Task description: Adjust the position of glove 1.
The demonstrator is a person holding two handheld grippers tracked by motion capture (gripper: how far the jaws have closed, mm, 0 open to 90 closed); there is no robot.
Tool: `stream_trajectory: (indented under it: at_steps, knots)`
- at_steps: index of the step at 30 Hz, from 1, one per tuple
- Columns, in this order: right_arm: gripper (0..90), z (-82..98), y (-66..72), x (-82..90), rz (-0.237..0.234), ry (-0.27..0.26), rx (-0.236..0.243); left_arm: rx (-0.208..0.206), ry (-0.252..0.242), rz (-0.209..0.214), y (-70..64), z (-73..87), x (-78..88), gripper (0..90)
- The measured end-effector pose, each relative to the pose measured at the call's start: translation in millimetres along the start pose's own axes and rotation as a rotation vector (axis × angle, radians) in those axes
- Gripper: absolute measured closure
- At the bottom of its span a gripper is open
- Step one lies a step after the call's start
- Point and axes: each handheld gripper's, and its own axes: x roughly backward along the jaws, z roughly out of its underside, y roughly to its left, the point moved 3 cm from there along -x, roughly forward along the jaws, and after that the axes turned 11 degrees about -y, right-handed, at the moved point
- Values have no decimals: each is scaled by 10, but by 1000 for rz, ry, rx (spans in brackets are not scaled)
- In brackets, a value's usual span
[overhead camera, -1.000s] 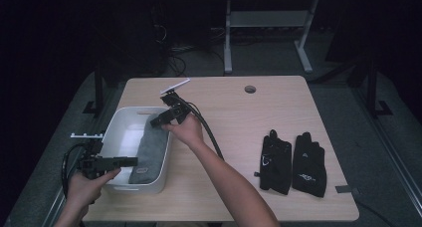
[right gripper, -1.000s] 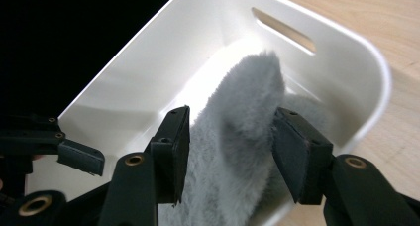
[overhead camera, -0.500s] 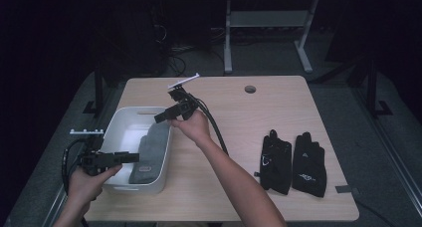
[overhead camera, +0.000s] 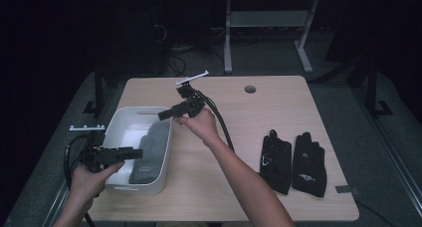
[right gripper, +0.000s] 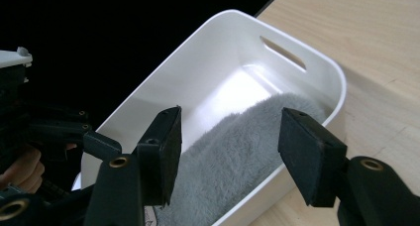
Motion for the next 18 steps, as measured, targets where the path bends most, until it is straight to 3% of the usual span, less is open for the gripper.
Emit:
stream_trajectory:
  at_steps: [5, 18]
  knots:
    - [401, 11, -42, 102, -8, -13, -4, -19, -20, 22, -68, -34, -21, 283]
    - [373, 30, -135, 359, -6, -40, -14, -56, -18, 43, -241, -63, -171, 270]
